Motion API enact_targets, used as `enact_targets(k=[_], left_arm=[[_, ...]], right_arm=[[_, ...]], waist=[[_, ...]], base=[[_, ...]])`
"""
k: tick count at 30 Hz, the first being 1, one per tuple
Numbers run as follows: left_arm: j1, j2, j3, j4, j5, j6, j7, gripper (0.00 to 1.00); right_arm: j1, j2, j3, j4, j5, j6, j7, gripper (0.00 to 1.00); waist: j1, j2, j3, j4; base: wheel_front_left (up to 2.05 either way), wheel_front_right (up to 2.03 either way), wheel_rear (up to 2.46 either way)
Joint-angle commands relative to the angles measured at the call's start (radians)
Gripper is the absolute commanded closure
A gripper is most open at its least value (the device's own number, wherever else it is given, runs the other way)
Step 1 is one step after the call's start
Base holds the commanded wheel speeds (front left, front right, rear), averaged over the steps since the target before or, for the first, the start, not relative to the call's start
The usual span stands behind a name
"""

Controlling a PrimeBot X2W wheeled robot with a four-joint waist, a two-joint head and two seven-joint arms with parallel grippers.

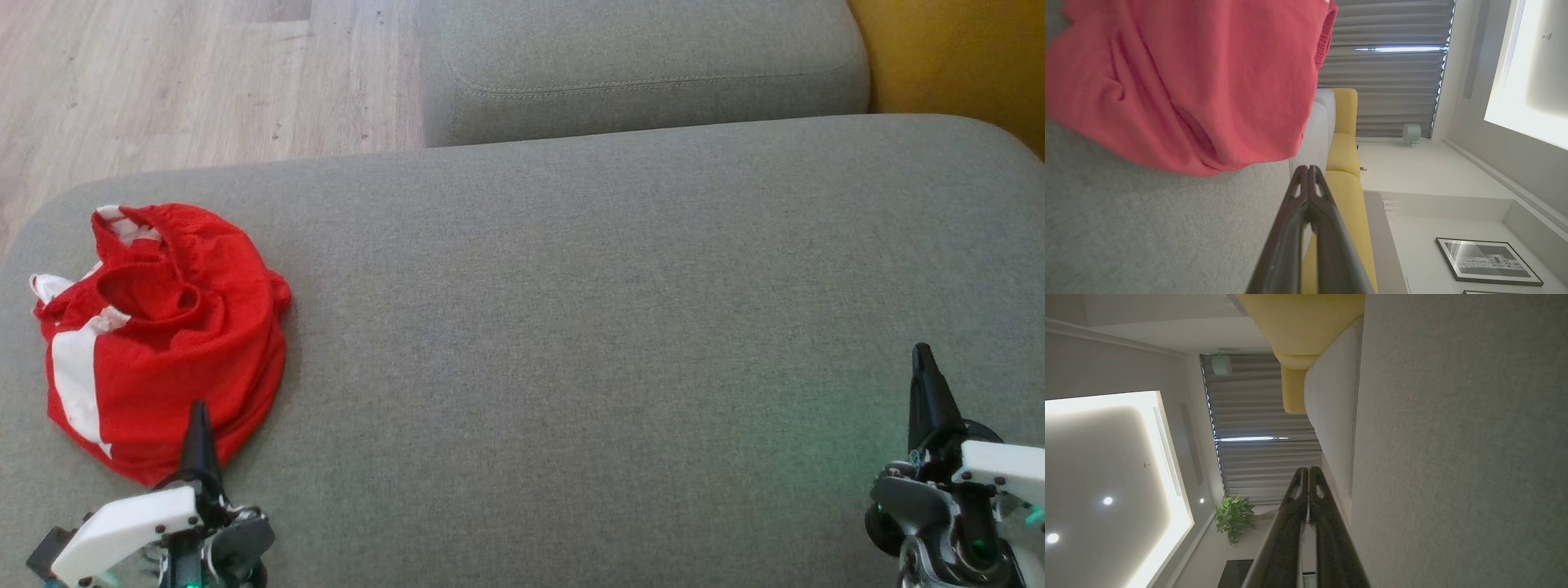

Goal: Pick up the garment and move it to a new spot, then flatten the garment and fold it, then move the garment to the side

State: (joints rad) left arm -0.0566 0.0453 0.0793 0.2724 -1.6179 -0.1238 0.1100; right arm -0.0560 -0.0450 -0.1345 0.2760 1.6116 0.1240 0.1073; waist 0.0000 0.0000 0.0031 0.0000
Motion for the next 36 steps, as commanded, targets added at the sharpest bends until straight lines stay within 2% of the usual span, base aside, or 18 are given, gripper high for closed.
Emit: enact_targets(k=[1,27,28,32,36], left_arm=[[-0.051,0.005,0.034,-0.028,0.009,-0.007,0.003,1.00],[-0.051,0.005,0.034,-0.028,0.009,-0.007,0.003,1.00],[0.000,0.000,0.000,0.000,0.000,0.000,0.000,0.00],[0.025,-0.002,-0.008,0.052,0.000,0.001,-0.001,0.00],[0.028,-0.001,-0.020,0.048,0.005,0.000,-0.013,0.00]], right_arm=[[-0.052,-0.005,0.021,-0.031,-0.003,0.007,0.006,1.00],[-0.052,-0.005,0.021,-0.031,-0.003,0.007,0.006,1.00],[0.000,0.000,0.000,0.000,0.000,0.000,0.000,0.00],[0.029,0.004,0.003,0.053,0.000,-0.001,-0.001,0.00],[0.032,0.004,0.018,0.047,0.002,-0.001,-0.010,0.00]], waist=[[0.0000,0.0000,0.000,0.000],[0.0000,0.0000,0.000,0.000],[0.0000,0.0000,0.000,0.000],[0.0000,0.0000,0.000,0.000],[0.0000,0.0000,-0.007,0.000]], base=[[0.00,0.00,0.00],[0.00,0.00,0.00],[0.00,0.00,0.00],[0.00,0.00,0.00],[0.00,0.00,0.00]])
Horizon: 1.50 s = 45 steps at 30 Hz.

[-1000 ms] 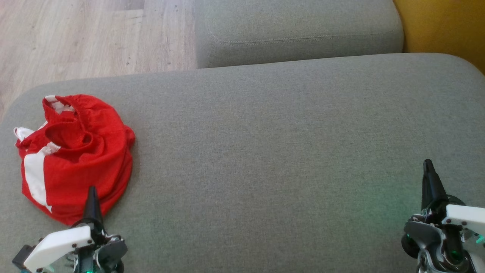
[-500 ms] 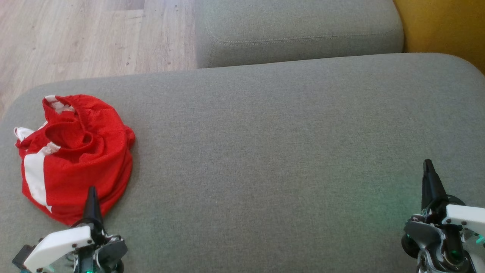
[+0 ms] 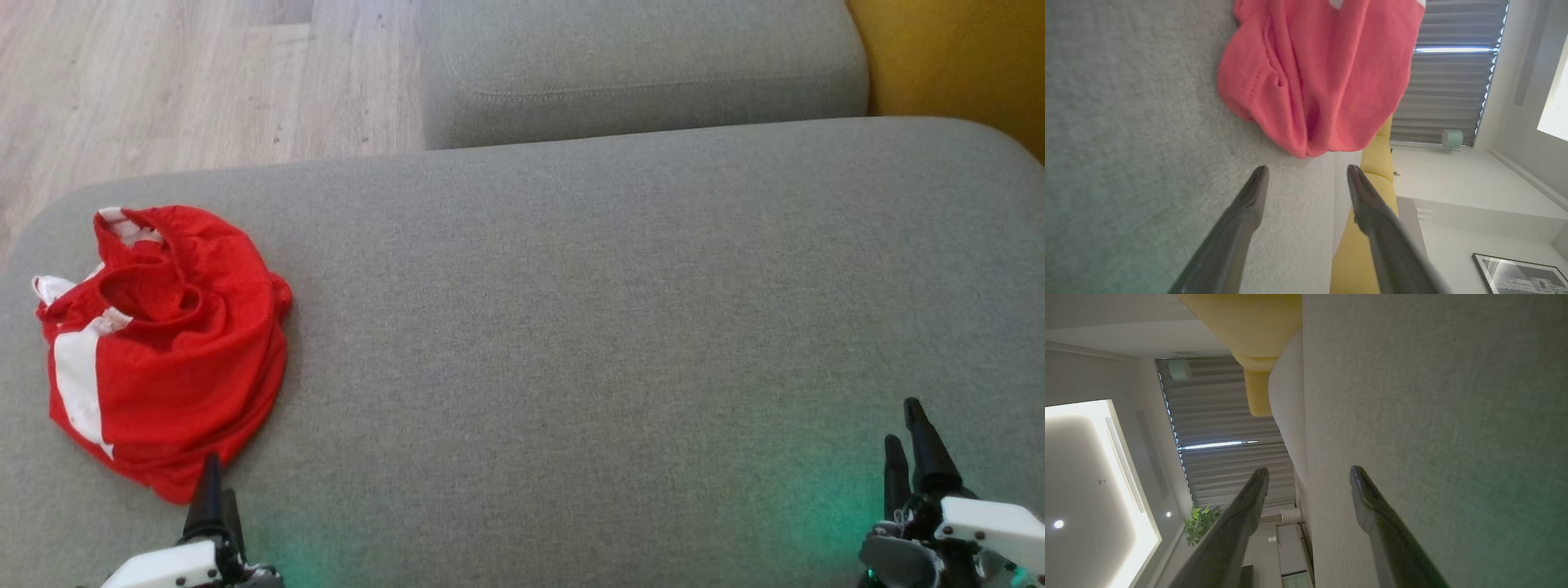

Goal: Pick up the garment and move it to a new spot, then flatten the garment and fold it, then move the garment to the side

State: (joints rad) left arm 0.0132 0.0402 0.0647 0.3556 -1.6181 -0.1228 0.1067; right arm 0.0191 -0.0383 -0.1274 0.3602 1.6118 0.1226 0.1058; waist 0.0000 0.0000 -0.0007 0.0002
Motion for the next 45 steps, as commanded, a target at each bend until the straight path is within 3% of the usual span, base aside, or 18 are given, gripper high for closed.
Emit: enact_targets(k=[1,9,15,28,45], left_arm=[[-0.041,0.004,-0.009,-0.037,0.008,-0.001,-0.013,0.00],[-0.032,0.004,-0.015,-0.049,0.055,-0.001,-0.034,0.00],[-0.027,0.005,-0.022,-0.066,0.158,0.003,-0.052,0.00],[-0.010,0.005,-0.063,-0.124,0.370,0.055,-0.090,0.00],[0.008,0.006,-0.111,-0.171,0.602,0.104,-0.141,0.00]], right_arm=[[-0.042,-0.003,0.014,-0.039,0.002,0.001,-0.011,0.00],[-0.038,-0.004,0.034,-0.043,-0.040,0.001,-0.035,0.00],[-0.033,-0.004,0.041,-0.060,-0.133,0.001,-0.053,0.00],[-0.017,-0.005,0.068,-0.103,-0.371,0.002,-0.091,0.00],[0.002,-0.006,0.106,-0.142,-0.591,0.003,-0.141,0.00]], waist=[[0.0000,0.0000,-0.004,0.000],[0.0000,0.0000,-0.015,0.002],[0.0000,0.0000,-0.022,0.003],[0.0000,0.0000,-0.034,0.003],[0.0000,0.0000,-0.056,0.010]], base=[[0.00,0.00,0.00],[0.00,0.00,0.00],[0.00,0.00,0.00],[0.00,0.00,0.00],[0.00,0.00,0.00]])
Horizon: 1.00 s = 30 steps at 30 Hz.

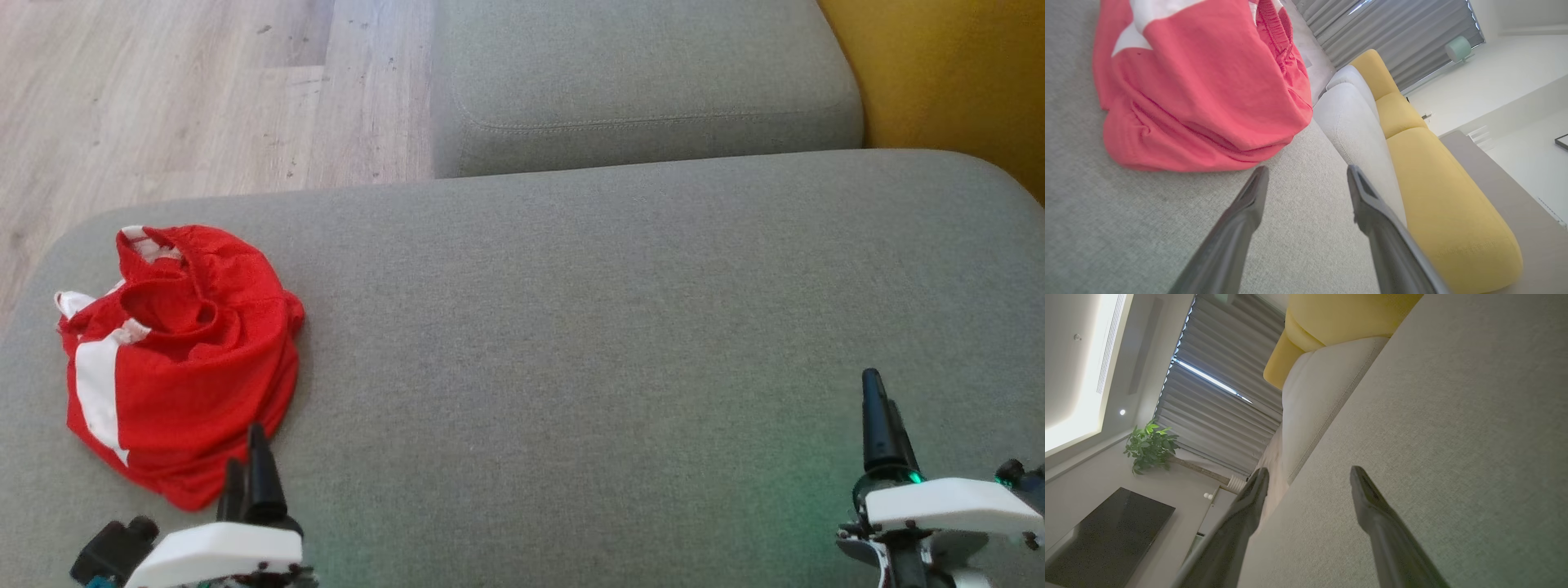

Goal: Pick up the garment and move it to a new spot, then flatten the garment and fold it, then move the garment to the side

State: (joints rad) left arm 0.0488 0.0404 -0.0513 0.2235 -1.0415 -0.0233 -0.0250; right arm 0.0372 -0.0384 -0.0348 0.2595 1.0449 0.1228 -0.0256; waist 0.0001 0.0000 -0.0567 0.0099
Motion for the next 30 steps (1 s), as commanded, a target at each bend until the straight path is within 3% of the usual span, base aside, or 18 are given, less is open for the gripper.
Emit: enact_targets(k=[1,30], left_arm=[[-0.028,0.006,0.001,-0.041,0.040,0.006,-0.012,0.00],[0.005,0.007,-0.077,-0.081,0.397,0.044,-0.098,0.00]], right_arm=[[-0.015,-0.006,0.017,-0.043,-0.037,0.003,-0.013,0.00],[0.019,-0.008,0.093,-0.091,-0.422,0.005,-0.098,0.00]], waist=[[-0.0001,0.0000,-0.001,0.002],[-0.0001,0.0000,-0.043,0.020]], base=[[0.00,0.00,0.00],[0.00,0.00,0.00]])
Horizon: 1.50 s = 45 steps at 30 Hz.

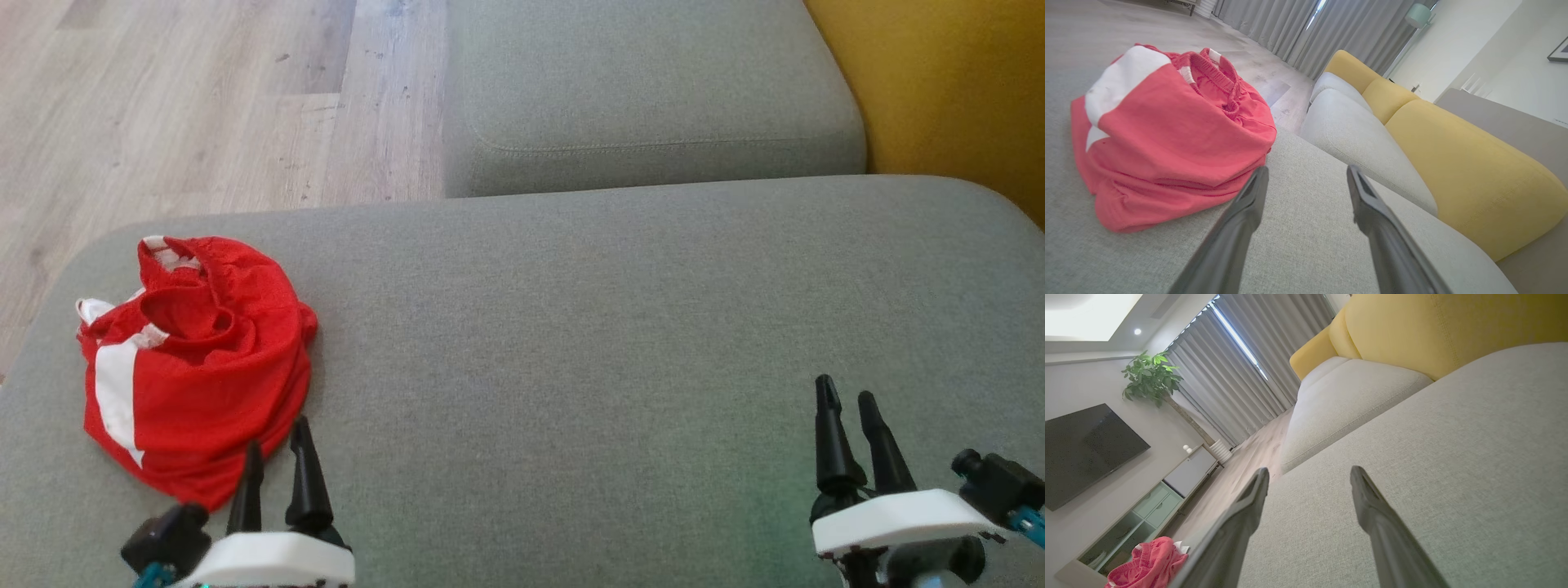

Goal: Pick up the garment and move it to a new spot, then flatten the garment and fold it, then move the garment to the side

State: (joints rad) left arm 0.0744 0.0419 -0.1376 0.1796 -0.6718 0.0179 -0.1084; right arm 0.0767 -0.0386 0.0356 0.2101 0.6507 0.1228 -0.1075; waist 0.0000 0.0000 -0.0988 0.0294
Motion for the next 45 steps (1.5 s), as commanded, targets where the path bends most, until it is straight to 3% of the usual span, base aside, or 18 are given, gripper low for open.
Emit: enact_targets(k=[1,30,45], left_arm=[[-0.019,0.006,0.007,-0.038,0.040,0.004,-0.018,0.00],[-0.011,0.007,-0.053,-0.076,0.415,0.052,-0.101,0.00],[-0.017,0.008,-0.071,-0.111,0.606,0.130,-0.145,0.00]], right_arm=[[-0.019,-0.008,0.025,-0.043,-0.040,0.005,-0.019,0.00],[-0.014,-0.010,0.000,-0.098,-0.407,0.007,-0.102,0.00],[-0.008,-0.011,-0.036,-0.094,-0.586,0.008,-0.146,0.00]], waist=[[0.0000,0.0000,-0.003,0.000],[0.0000,0.0000,0.014,0.026],[0.0000,0.0000,0.036,0.035]], base=[[0.00,0.00,0.00],[0.00,0.00,0.00],[0.00,0.00,0.00]])
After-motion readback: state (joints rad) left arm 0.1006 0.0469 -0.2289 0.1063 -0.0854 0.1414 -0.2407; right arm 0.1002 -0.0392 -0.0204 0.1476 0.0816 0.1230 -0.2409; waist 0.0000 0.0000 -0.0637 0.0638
